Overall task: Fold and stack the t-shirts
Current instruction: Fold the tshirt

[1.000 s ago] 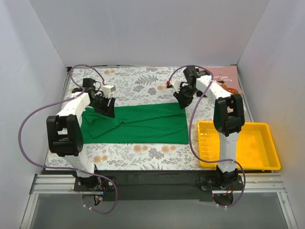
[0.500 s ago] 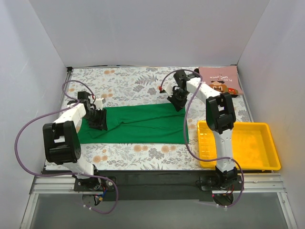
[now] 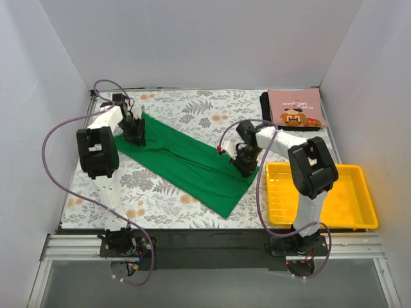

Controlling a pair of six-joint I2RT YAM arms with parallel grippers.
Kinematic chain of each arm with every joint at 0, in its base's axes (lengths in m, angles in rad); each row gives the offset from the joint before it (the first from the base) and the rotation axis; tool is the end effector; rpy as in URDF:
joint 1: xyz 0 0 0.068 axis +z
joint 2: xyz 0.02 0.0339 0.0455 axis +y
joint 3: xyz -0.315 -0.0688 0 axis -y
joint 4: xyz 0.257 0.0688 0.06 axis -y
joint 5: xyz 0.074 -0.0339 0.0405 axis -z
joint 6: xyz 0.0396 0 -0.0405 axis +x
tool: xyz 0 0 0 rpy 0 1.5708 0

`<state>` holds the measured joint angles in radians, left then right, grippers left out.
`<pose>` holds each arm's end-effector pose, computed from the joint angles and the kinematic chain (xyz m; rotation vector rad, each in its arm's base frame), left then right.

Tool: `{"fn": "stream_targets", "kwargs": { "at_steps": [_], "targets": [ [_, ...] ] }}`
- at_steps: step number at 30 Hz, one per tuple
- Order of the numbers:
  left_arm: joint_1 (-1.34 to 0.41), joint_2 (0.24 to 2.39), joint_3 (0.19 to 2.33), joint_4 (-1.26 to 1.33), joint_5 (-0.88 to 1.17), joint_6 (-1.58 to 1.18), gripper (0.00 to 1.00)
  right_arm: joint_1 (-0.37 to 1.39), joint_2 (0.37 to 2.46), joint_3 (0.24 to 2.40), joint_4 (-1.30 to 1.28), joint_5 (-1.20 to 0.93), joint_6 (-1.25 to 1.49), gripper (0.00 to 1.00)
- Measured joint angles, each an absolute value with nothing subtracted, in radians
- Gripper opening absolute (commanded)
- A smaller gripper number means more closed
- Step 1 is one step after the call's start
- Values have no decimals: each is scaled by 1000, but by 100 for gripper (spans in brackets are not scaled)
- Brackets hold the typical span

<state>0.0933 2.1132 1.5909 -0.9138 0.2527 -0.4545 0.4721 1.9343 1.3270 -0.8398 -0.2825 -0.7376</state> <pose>0.4493 0.0321 0.1958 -0.7938 2.9211 -0.4149 0.3433 0.1877 0.1994 -1.7028 2.4175 0.3925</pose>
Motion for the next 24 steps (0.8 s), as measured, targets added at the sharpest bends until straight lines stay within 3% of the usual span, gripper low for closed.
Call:
{"fn": "stream_targets", "kwargs": {
  "at_steps": [5,7,17,24],
  "targets": [
    [51,2450,2171,-903,351,-456,45,653,1795,1148,-881,-425,-736,8],
    [34,2481,2244,-877,375,-472,47,694,1773,1153,-918,-482,-730,8],
    [12,2072,1766,-756,436,-552,42,604,1911,1459,-901,-467,-677,3],
    [2,2038,1579,-706,434,-596,40,604,2054,1481,-886,-409,-649,2]
  ]
}}
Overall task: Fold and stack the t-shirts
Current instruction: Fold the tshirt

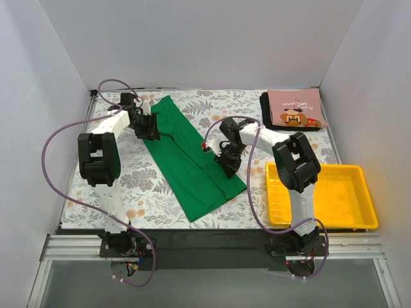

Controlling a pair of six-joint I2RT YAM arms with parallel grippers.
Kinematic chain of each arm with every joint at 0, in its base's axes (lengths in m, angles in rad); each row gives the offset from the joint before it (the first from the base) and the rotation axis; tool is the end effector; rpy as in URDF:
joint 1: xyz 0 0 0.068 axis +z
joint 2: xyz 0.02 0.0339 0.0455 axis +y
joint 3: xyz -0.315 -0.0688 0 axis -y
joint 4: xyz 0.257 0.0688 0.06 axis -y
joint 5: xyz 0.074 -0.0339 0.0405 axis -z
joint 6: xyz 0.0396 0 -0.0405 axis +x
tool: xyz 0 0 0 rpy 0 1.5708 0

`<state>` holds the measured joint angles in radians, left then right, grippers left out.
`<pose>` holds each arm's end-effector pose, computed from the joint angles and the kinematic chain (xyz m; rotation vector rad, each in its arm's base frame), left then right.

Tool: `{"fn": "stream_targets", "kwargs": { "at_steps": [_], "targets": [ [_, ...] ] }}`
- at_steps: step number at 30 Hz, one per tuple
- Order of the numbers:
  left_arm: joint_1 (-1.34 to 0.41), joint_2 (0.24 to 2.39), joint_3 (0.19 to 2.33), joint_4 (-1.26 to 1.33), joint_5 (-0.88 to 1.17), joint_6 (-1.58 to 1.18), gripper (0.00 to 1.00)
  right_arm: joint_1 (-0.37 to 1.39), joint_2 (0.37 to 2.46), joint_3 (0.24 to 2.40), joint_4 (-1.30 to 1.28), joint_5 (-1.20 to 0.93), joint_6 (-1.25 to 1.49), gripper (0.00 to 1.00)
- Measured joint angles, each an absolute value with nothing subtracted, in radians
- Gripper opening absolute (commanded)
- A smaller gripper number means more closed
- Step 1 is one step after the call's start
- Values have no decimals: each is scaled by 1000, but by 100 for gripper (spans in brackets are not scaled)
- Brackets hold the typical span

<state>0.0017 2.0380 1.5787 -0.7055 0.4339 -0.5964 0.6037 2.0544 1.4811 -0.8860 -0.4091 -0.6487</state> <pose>0.4623 -0.0159 0.2336 -0.6997 2.6984 -0.7548 0.3427 0.2555 0.1937 -1.7630 2.3790 0.6104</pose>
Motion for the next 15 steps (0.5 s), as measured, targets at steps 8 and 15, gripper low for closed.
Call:
{"fn": "stream_targets", "kwargs": {
  "at_steps": [8,15],
  "targets": [
    [-70,2117,1557,-691,406,-608,39,653,1980,1350,-818,-454,-609,2],
    [-179,2238,1748,-730,424,-611,38,841,1940,1243,-778,-599,-541,2]
  ]
}}
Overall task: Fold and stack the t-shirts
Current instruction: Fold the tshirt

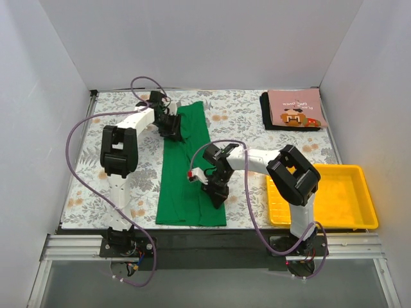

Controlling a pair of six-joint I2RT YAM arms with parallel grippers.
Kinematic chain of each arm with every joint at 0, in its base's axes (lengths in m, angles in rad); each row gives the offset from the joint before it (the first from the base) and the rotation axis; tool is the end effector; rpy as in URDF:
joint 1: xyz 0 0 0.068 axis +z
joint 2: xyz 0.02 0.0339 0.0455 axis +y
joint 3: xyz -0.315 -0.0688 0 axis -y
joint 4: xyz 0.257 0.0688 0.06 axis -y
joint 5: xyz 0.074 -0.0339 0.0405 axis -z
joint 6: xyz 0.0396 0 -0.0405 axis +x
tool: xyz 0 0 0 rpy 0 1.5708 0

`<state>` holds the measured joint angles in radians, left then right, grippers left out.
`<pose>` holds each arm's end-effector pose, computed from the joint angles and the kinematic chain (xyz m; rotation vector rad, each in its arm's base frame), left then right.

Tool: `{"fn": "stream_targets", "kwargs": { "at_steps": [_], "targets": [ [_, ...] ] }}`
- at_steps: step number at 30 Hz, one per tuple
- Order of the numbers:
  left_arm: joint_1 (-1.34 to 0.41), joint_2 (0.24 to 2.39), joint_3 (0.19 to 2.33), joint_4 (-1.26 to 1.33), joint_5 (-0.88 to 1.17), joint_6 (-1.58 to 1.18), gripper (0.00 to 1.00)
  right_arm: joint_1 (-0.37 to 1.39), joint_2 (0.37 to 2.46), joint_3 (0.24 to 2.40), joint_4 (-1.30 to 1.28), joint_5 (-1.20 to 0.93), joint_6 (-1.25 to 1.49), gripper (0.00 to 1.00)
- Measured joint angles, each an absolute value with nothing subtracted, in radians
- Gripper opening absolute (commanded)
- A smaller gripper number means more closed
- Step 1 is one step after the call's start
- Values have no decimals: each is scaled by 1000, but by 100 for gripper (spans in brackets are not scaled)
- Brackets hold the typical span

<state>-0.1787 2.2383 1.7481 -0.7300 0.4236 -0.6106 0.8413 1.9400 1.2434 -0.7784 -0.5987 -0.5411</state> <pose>0.4968 -0.1063 0.1894 -0.5105 2.8397 -0.7686 0.2363 0.2978 0.1822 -1.9441 2.2802 0.9358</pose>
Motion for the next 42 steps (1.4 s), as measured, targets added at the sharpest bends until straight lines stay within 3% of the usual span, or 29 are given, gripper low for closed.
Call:
{"fn": "stream_targets", "kwargs": {
  "at_steps": [4,8,15,23,35,42],
  "targets": [
    [-239,2294,1841,-733,459,-609,40,867,1946,1249,-789,-649,-521,6],
    [-245,2288,1848,-744,477,-607,41,770,1946,1341,-814,-682,-518,8],
    [-181,2185,1823,-764,479,-598,42,531,2027,1767,-801,-578,-494,6],
    [-175,2137,1809,-725,519,-619,38,503,2286,2090,-778,-395,-450,1],
    [-180,2323,1859,-687,487,-689,31,538,2439,2130,-695,-156,-421,1],
    [-171,2451,2070,-694,441,-710,30,537,2489,2177,-580,-4,-410,1]
  ]
}}
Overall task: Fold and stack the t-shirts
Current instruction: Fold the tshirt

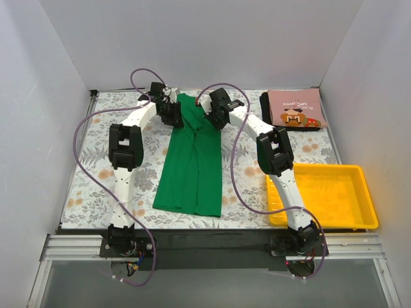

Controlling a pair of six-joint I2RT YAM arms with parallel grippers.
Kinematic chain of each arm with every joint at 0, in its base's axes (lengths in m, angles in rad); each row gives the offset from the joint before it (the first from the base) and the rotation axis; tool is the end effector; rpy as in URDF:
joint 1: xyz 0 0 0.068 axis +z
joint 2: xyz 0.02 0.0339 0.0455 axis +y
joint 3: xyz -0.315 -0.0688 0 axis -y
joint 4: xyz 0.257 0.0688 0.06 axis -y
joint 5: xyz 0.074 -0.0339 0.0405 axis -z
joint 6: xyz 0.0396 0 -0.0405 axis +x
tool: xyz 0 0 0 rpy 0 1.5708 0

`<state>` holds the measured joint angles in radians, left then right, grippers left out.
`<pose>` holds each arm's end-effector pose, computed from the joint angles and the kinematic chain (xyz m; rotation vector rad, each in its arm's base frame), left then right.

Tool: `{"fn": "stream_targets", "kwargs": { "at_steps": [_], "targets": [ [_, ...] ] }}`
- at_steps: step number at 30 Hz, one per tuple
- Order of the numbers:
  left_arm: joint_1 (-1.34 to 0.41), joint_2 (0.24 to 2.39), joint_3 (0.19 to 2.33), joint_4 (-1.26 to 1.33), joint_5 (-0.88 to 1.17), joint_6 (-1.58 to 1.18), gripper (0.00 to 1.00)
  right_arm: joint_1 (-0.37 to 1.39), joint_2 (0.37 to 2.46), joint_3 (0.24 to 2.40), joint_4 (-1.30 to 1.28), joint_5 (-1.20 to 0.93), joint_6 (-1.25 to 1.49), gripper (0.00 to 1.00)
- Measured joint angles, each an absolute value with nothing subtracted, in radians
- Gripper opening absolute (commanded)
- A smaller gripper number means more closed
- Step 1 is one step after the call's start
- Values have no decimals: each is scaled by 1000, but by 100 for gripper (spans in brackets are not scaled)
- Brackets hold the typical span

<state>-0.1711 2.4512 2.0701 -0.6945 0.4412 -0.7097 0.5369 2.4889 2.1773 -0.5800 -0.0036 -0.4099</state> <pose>0.5646 -0.1147 0.1776 -0.5825 2.6973 -0.8558 0.5195 0.3094 0.1947 -1.1245 2.1917 0.0596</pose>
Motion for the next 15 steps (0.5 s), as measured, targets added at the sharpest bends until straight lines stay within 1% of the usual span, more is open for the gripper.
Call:
{"fn": "stream_targets", "kwargs": {
  "at_steps": [4,8,9,12,13,15],
  "targets": [
    [-168,2544,2222,-691,436,-721,34,537,2526,2210,-501,72,-416,1],
    [-163,2550,2232,-658,438,-730,41,535,2546,2212,-417,135,-427,1],
    [-163,2550,2232,-651,442,-730,43,535,2548,2212,-403,144,-429,3],
    [-157,2545,2232,-645,455,-723,48,532,2550,2212,-389,150,-429,9],
    [-154,2541,2231,-648,458,-717,49,532,2547,2210,-389,145,-429,16],
    [-147,2508,2205,-653,464,-695,50,533,2508,2166,-392,117,-426,24]
  ]
}}
